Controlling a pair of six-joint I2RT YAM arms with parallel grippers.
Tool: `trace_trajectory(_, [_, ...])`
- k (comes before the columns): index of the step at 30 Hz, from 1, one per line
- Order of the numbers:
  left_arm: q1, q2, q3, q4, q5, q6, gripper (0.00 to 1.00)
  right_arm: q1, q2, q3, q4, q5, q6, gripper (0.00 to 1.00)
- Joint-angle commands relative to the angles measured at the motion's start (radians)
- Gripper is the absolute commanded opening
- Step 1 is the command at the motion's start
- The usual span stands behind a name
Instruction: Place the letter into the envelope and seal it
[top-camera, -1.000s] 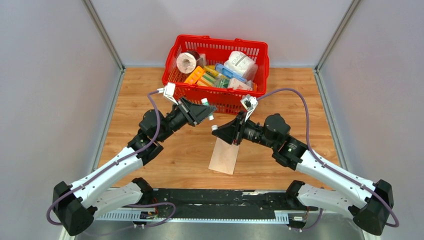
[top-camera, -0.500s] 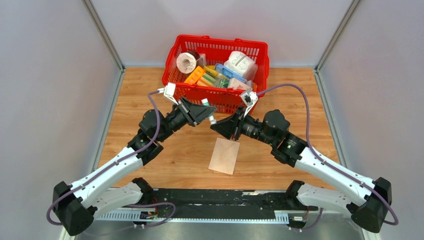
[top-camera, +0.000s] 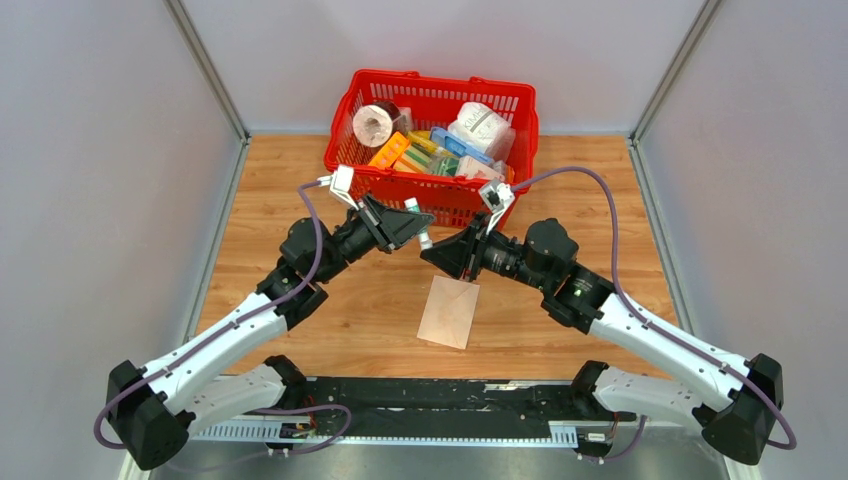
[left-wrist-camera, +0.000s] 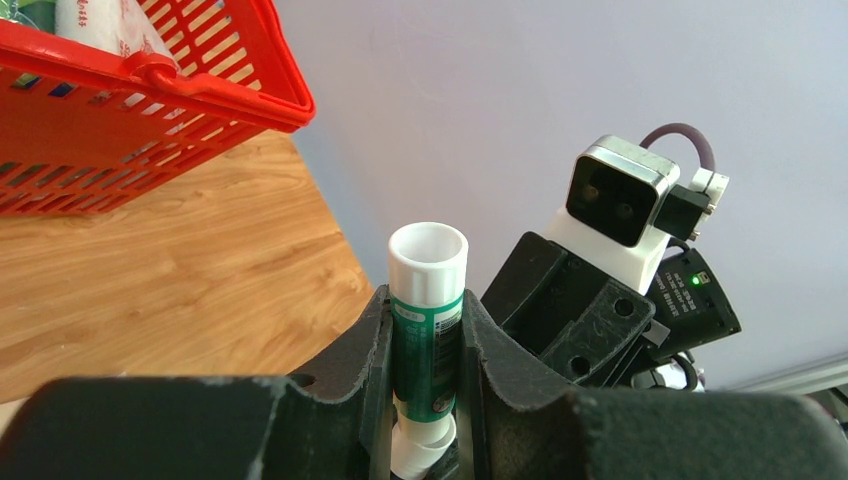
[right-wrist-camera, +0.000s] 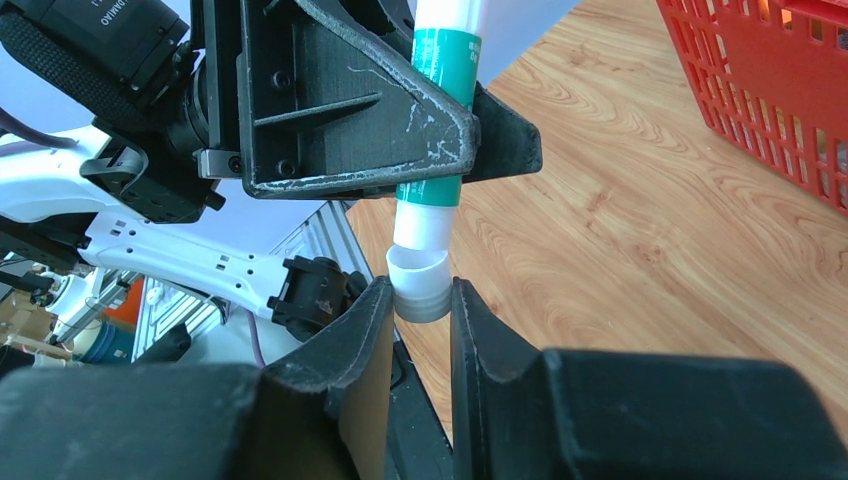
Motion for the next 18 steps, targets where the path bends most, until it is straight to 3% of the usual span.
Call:
trace_trajectory(1, [-0.003, 0.008, 0.011, 0.021, 0.028, 0.006, 0.00, 0.004, 0.002, 0.054, 0.022, 0.016, -0.009, 0.17])
trace_trajectory(18, [-0.003, 0.021, 0.013, -0.028, 0.043, 0.056, 0.00, 0.004, 0.012, 0.077, 0.003, 0.019, 0.042, 0.17])
